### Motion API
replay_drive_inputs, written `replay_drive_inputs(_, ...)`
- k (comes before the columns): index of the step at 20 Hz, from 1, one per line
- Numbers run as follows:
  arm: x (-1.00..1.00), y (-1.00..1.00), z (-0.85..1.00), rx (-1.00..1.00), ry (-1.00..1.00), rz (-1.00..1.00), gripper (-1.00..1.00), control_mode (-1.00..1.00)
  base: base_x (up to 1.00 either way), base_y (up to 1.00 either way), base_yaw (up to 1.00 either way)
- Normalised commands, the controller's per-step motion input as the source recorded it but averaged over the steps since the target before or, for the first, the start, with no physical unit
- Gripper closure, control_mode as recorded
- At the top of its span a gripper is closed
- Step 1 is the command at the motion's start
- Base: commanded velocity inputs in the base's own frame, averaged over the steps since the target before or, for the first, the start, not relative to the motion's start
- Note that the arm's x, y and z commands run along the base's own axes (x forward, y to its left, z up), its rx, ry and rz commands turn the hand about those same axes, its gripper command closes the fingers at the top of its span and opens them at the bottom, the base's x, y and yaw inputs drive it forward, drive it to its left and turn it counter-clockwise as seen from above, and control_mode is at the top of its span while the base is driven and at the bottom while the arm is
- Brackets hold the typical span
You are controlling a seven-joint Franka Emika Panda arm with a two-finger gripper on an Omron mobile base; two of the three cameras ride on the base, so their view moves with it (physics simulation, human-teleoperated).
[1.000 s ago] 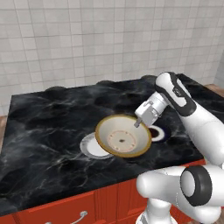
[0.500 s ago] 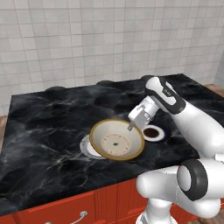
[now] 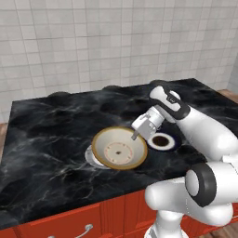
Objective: Move the bowls from the cabinet to the plates on the dining table.
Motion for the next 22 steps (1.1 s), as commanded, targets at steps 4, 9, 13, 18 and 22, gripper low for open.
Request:
replay_drive_inputs(4, 0.46, -0.03, -0.21, 0.0, 0.0, 0.0, 1.0, -1.0, 0.0, 0.0, 0.0)
replay_drive_inputs(9, 0.44, -0.04, -0.25, 0.0, 0.01, 0.0, 1.0, -1.0, 0.0, 0.0, 0.0)
replay_drive_inputs(13, 0.23, -0.16, -0.29, 0.0, 0.02, 0.0, 1.0, -1.0, 0.0, 0.0, 0.0)
replay_drive_inputs(18, 0.04, -0.08, -0.33, 0.0, 0.0, 0.0, 1.0, -1.0, 0.0, 0.0, 0.0)
replay_drive_inputs(22, 0.15, 0.07, -0.32, 0.0, 0.01, -0.01, 1.0, -1.0, 0.0, 0.0, 0.0)
